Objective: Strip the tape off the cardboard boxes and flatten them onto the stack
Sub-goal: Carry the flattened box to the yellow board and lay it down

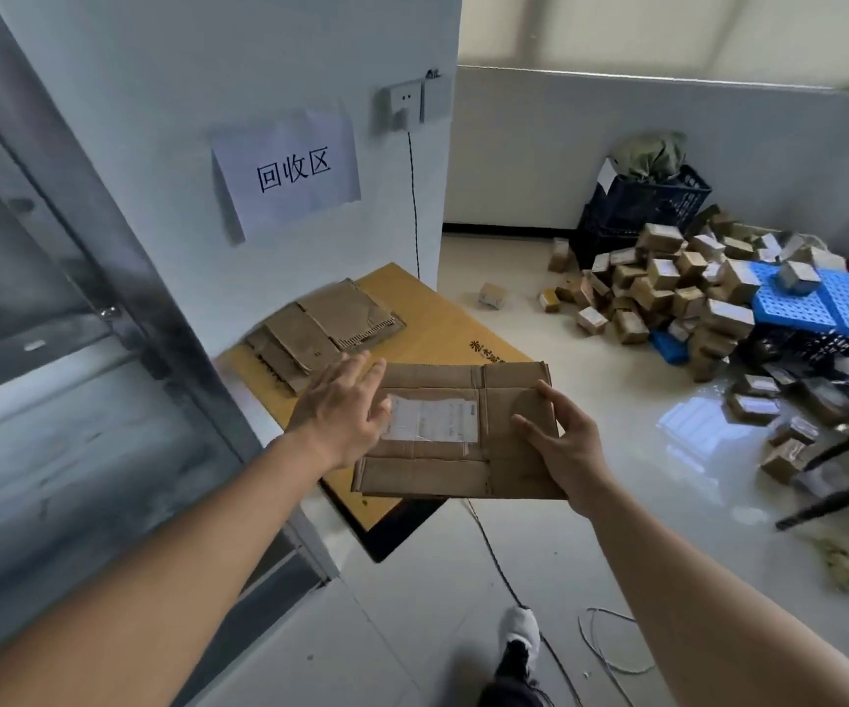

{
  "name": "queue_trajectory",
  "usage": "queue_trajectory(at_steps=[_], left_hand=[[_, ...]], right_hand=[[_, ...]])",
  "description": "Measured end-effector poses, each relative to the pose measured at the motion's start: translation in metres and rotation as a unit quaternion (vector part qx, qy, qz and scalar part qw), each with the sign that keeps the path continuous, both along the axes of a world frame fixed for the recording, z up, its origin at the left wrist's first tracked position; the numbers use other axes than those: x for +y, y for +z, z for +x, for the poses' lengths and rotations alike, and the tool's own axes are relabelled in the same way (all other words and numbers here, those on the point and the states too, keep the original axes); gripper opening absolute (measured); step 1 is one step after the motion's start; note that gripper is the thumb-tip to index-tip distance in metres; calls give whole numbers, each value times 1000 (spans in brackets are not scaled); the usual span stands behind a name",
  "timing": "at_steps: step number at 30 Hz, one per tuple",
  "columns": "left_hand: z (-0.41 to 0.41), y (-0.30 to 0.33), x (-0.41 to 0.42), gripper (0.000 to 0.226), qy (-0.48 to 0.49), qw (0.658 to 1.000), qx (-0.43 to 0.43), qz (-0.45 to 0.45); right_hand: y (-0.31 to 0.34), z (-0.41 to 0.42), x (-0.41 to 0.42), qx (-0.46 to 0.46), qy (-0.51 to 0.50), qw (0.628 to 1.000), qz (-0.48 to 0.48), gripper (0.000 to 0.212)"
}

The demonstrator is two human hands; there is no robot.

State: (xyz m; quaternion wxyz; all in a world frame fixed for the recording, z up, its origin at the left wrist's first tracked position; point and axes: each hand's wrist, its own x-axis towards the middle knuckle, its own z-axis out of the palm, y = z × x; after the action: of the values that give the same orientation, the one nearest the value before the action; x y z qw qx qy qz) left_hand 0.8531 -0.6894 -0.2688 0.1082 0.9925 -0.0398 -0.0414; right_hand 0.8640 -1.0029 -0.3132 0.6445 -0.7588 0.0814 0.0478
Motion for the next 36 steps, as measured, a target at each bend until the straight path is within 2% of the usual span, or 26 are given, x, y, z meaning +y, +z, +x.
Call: queue_trajectory(at_steps=[10, 18, 25, 31, 36], left_hand=[[127, -33, -1, 65, 174, 983, 51, -8], [172, -56, 23, 65, 279, 957, 81, -1], [233, -98, 85, 66, 309, 947, 92, -8], [295, -148, 137, 67, 328, 935, 118, -59], [315, -184, 158, 68, 303, 941, 145, -36]], right_hand=[[-30, 224, 16, 38, 162, 986, -20, 66], [-46, 326, 82, 95, 255, 962, -19, 67], [-76, 396, 188, 80, 301, 949, -49, 70], [-115, 450, 259, 86, 313, 943, -70, 73], [-147, 478, 295, 81, 334, 934, -102, 73]])
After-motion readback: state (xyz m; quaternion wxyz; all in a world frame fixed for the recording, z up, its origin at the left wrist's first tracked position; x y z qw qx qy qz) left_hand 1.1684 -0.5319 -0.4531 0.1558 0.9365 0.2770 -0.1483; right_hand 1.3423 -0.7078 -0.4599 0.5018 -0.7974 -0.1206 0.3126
